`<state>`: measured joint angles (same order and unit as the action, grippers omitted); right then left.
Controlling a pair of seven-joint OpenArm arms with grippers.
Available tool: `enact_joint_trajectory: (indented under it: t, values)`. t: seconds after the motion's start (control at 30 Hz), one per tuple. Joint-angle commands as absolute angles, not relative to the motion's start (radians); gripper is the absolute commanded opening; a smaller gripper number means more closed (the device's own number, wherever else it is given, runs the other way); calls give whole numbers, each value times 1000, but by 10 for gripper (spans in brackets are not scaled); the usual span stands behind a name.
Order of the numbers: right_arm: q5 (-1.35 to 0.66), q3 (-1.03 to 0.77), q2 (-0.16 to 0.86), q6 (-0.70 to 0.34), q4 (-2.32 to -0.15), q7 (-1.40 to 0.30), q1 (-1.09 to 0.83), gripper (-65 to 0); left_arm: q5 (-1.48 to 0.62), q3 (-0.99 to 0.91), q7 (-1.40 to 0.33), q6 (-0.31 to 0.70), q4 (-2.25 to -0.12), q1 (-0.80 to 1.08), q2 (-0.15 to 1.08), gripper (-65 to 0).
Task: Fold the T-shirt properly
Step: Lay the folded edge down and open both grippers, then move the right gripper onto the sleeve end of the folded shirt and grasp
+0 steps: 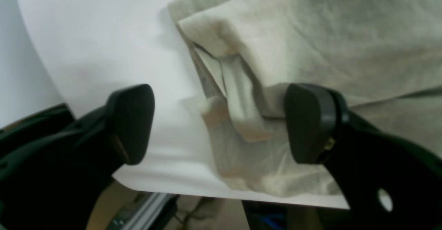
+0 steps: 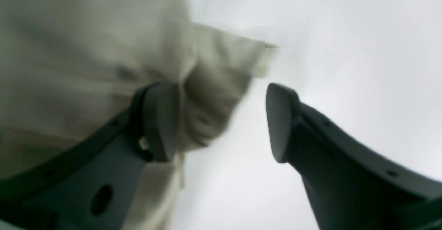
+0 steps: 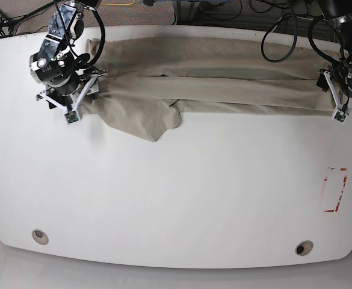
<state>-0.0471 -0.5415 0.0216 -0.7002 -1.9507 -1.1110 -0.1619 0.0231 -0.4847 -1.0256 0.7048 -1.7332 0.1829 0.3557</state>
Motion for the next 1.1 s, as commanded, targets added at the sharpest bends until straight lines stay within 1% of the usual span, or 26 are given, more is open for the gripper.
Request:
enact_joint_trajectory:
  t: [0.0,0.07,0.2,0.43,0.5,0.6,0.63,0.7,0.77,0.8,0.83,0.9,0.97,1.07]
  values:
    - [-44,-602,28,-698,-1972,-1101,-137,-273,19,-492,-1013,698,-1825,171,372,-119]
    - [-44,-641,28,-698,-1972,-1099,-120,-273,19,-496,-1013,698,-1860,171,369,-119]
    - [-68,-693,21,-698,-1972,-1101,-90,-273,18,-538,-1013,698,-1911,166,303,-119]
    - [-269,-662,12,-698,-1969,-1112,-107,-273,28,-556,-1013,698,-1882,130,239,-122]
    - [-318,-616,12,-698,-1966,-1116,-127,-273,28,-561,-1009,698,-1859,139,219,-142]
    - [-371,-555,7,-698,-1966,-1112,-151,-281,28,-564,-1007,698,-1824,147,216,-210]
    - [-378,-529,7,-698,-1965,-1112,-160,-308,28,-564,-1007,698,-1804,150,216,-256]
    - [-372,-503,5,-698,-1954,-1112,-165,-361,28,-565,-1007,698,-1781,159,216,-317]
    - [-354,-486,5,-698,-1928,-1112,-165,-444,28,-565,-1007,698,-1759,170,217,-382]
    - [-338,-483,5,-698,-1910,-1112,-165,-496,28,-565,-1007,698,-1750,177,225,-418]
    - [-331,-483,5,-698,-1902,-1112,-165,-518,28,-565,-1007,698,-1745,183,229,-436]
    - [-283,-483,5,-698,-1856,-1110,-162,-607,27,-565,-1007,698,-1724,199,242,-493]
    - [-248,-483,5,-698,-1828,-1104,-160,-621,27,-565,-1007,698,-1707,209,252,-508]
    - [-182,-483,10,-698,-1787,-1056,-160,-621,27,-565,-1004,698,-1670,222,278,-504]
